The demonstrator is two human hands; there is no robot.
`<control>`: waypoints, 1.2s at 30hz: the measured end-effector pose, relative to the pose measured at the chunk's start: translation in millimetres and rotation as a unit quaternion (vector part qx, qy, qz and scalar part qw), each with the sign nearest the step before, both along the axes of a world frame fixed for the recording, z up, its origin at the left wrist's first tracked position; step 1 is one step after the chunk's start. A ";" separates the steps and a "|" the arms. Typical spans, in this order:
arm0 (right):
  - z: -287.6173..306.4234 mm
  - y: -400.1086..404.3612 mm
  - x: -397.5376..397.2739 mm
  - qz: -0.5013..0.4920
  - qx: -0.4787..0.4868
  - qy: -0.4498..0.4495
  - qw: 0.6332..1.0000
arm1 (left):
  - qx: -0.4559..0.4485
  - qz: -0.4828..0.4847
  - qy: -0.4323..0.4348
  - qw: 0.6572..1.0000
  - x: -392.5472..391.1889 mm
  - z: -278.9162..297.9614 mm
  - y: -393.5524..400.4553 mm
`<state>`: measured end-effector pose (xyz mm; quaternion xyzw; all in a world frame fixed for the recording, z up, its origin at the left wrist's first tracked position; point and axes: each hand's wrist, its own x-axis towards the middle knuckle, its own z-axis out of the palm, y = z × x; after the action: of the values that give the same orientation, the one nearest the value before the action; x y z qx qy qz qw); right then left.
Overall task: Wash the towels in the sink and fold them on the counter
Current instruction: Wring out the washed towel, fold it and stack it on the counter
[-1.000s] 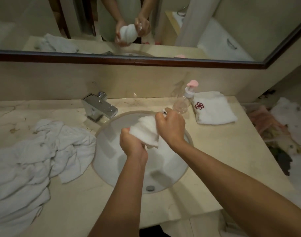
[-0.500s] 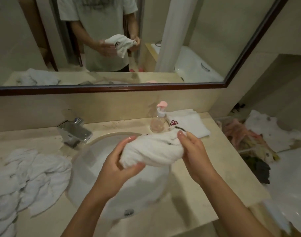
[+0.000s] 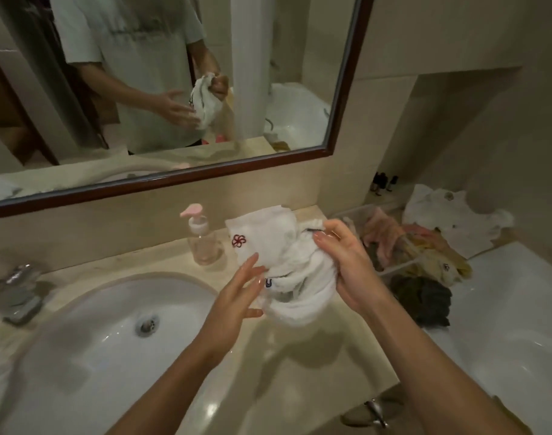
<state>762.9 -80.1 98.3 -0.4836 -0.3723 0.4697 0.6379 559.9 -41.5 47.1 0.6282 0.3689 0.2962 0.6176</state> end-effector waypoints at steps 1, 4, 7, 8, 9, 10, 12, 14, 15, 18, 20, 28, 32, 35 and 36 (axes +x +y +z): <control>-1.0 -1.1 9.8 0.013 0.003 -0.005 1.000 | 0.011 -0.008 0.029 0.999 12.0 5.5 5.6; 2.3 -1.8 32.6 0.061 0.010 -0.043 0.997 | 0.043 -0.114 0.077 0.990 38.6 16.9 23.1; -0.8 7.5 41.4 0.017 0.026 -0.201 0.979 | -0.084 -0.156 0.043 0.983 58.9 19.1 32.5; -5.8 10.9 41.2 -0.017 0.027 -0.276 0.961 | -0.126 -0.146 0.023 0.981 65.4 16.6 32.7; -10.8 12.7 37.9 -0.058 0.025 -0.328 0.943 | -0.156 -0.125 0.007 0.980 71.2 15.6 31.2; -13.9 13.2 33.7 -0.104 0.021 -0.363 0.926 | -0.178 -0.098 -0.010 0.979 76.5 15.8 29.7; -22.6 12.0 27.1 -0.200 -0.020 -0.429 0.881 | -0.234 -0.040 -0.081 0.968 83.1 14.0 27.7; -40.9 7.5 25.5 -0.266 -0.124 -0.425 0.856 | -0.308 0.003 -0.175 0.935 85.6 12.9 28.4; -59.6 5.2 29.9 -0.276 -0.181 -0.355 0.874 | -0.328 0.016 -0.215 0.920 85.9 13.8 29.4; -108.8 -4.6 29.8 -0.222 -0.297 0.020 0.929 | -0.364 0.027 -0.287 0.885 93.2 15.6 30.6; -133.3 -16.6 23.2 -0.186 -0.327 0.163 0.912 | -0.400 0.040 -0.275 0.873 102.1 10.1 28.2; -111.7 -50.3 22.3 -0.250 -0.312 -0.149 0.904 | -0.321 0.070 -0.163 0.930 115.8 -24.8 22.2; -46.9 -43.8 26.3 -0.213 -0.192 0.046 0.957 | -0.018 -0.029 0.079 0.996 124.6 -19.9 14.9; -15.4 -33.0 39.1 -0.206 -0.144 0.145 0.957 | -0.032 -0.118 0.088 0.989 121.8 -9.7 7.2; -7.7 -29.7 42.1 -0.210 -0.136 0.153 0.956 | -0.040 -0.139 0.055 0.988 119.7 -4.5 3.6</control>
<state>804.9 -109.9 90.6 -0.5554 -0.0932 0.4399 0.6995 679.6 -37.9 42.6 0.6634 0.3227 0.1578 0.6564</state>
